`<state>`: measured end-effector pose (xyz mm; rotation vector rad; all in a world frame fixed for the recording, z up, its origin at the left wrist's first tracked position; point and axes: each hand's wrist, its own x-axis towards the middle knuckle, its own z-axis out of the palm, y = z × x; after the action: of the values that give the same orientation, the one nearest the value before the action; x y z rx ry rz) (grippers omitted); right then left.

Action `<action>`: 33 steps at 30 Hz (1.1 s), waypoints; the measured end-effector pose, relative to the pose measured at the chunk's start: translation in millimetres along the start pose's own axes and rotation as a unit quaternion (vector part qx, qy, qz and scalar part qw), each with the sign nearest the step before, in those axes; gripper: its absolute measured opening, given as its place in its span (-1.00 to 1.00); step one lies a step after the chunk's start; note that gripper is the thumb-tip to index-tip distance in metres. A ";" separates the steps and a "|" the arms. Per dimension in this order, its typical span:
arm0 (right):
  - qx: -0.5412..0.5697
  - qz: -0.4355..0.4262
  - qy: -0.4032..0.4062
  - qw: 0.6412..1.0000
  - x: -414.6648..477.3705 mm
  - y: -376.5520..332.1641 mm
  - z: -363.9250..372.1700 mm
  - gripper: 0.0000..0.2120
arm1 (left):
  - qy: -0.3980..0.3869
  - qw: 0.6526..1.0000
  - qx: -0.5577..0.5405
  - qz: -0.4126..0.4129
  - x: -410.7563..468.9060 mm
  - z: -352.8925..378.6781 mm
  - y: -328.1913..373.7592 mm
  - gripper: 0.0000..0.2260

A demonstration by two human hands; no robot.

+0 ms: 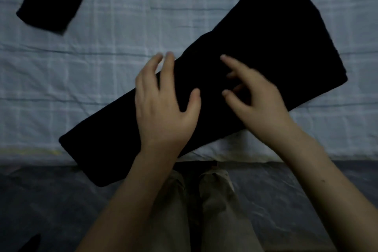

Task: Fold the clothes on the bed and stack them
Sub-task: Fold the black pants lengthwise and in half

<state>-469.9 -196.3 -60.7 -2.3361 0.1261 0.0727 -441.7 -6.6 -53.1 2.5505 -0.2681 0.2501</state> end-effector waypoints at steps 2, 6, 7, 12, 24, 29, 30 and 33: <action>-0.078 -0.019 0.106 0.991 11.7 11.7 -12.2 -0.46 | -0.056 0.997 0.041 0.043 18.8 17.4 15.9 -0.49; -0.275 -0.007 0.054 0.960 33.0 45.6 -1.8 -0.47 | -0.188 0.961 0.181 0.090 24.6 72.8 10.2 -0.47; -0.303 0.001 0.021 0.953 36.1 56.2 6.8 -0.47 | -0.198 0.959 0.186 0.084 22.0 84.0 0.8 -0.47; -0.307 -0.002 0.036 0.951 45.5 78.8 29.3 -0.48 | -0.155 0.970 0.160 0.096 22.0 112.8 -21.5 -0.48; -0.206 -0.055 0.050 0.976 21.9 -7.2 62.0 -0.47 | -0.127 0.986 0.016 0.107 -1.1 45.4 -48.6 -0.53; -0.183 -0.164 -0.002 0.969 3.3 -66.6 129.8 -0.49 | -0.129 0.977 0.170 -0.032 -78.2 -11.7 -144.9 -0.52; -0.176 -0.180 -0.019 0.967 0.4 -74.4 145.3 -0.49 | -0.144 0.972 0.186 -0.012 -88.2 -18.9 -160.8 -0.53; -0.208 -0.196 -0.095 0.954 -5.7 -81.3 186.0 -0.50 | -0.157 0.962 0.213 0.066 -98.4 -32.7 -199.6 -0.54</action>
<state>-468.9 -5.9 -131.3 -2.7099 -0.4930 0.1364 -492.1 189.5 -151.0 3.0011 -0.5587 -0.0605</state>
